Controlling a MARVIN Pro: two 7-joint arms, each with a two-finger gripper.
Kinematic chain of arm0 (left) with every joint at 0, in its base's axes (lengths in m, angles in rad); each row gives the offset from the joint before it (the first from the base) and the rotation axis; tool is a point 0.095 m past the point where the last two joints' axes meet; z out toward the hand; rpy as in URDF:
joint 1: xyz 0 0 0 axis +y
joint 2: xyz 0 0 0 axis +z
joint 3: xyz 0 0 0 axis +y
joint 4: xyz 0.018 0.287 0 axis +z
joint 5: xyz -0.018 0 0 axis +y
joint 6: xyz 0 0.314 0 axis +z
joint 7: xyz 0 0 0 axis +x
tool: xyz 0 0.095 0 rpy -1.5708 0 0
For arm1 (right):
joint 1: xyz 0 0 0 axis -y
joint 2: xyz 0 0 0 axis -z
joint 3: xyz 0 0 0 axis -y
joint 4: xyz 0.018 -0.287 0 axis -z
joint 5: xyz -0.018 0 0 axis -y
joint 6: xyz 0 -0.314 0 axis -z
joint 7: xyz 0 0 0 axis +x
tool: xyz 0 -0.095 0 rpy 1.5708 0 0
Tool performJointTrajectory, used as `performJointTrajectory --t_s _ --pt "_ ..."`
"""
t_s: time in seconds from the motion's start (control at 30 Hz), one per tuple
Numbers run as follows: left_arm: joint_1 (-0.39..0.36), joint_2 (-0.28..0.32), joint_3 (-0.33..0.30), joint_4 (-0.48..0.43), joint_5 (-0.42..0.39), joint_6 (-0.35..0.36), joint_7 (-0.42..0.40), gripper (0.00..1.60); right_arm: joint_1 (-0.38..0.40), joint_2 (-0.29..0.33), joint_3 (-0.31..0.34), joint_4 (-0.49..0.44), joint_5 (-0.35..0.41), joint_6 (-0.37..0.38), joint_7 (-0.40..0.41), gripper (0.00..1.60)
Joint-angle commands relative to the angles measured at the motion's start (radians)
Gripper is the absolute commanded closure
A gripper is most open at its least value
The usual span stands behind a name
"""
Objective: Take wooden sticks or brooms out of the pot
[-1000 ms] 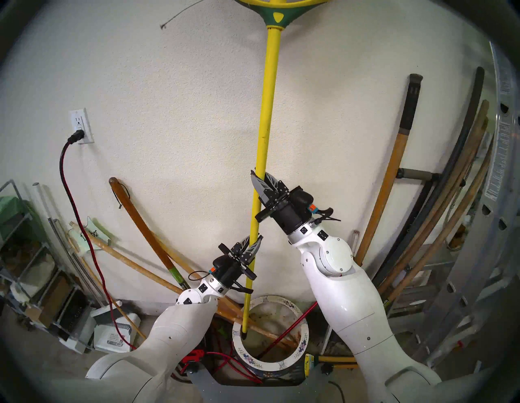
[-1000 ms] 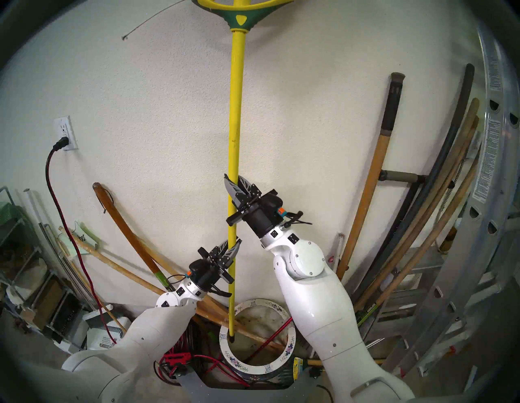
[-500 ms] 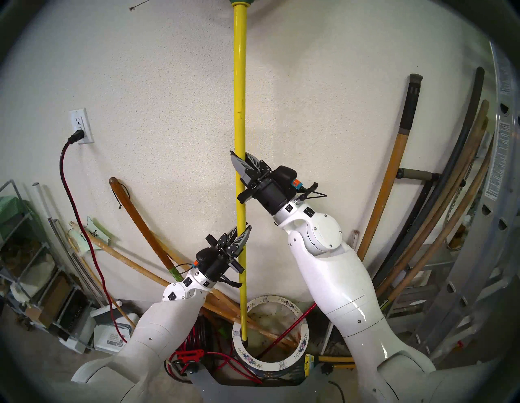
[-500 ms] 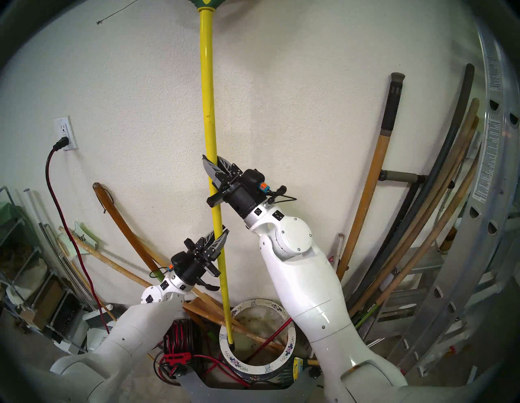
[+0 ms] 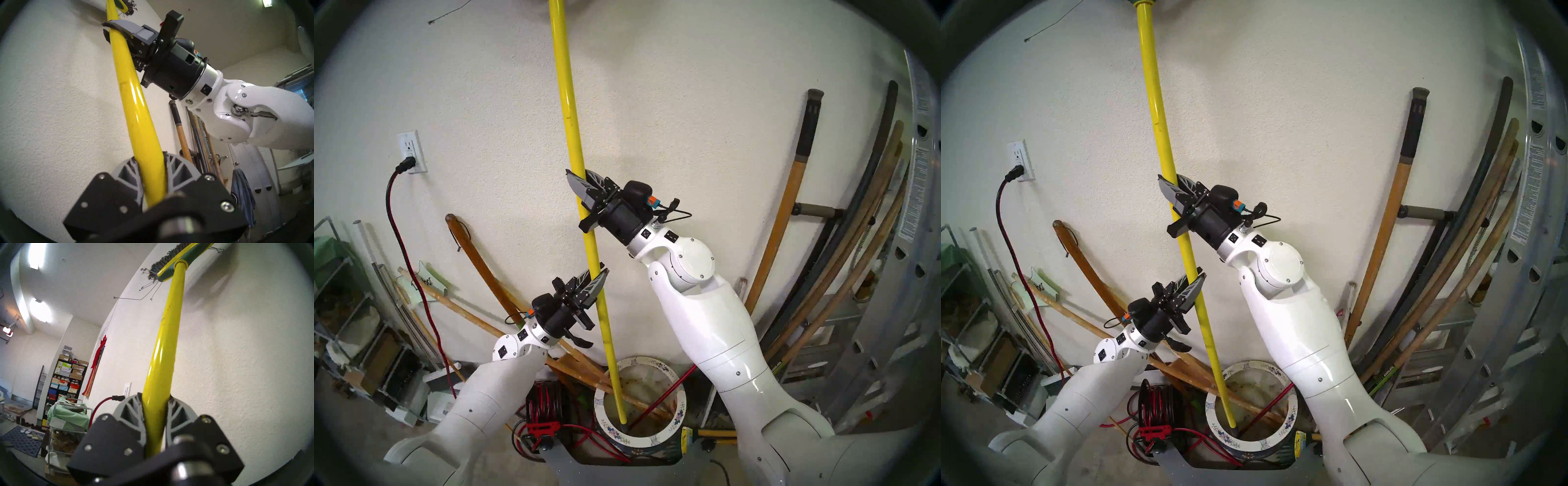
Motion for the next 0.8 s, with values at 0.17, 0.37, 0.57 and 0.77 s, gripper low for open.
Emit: performJointTrajectory --t_s 0.17,0.37,0.57,0.77 --pt "0.037 0.124 -0.044 -0.172 -0.075 0.092 -0.089 1.6 0.101 -0.044 0.014 0.036 0.0 0.047 -0.018 1.6" --pt "0.056 0.177 -0.081 -0.233 -0.106 0.15 -0.11 1.6 0.141 -0.073 0.006 0.066 0.0 0.069 -0.023 1.6" --pt "0.09 0.214 -0.118 -0.283 -0.142 0.196 -0.121 1.6 0.174 -0.102 -0.006 0.091 -0.005 0.083 -0.022 1.6" --pt "0.171 0.25 -0.158 -0.328 -0.187 0.259 -0.1 1.6 0.173 -0.136 -0.023 0.126 -0.013 0.077 -0.027 1.6"
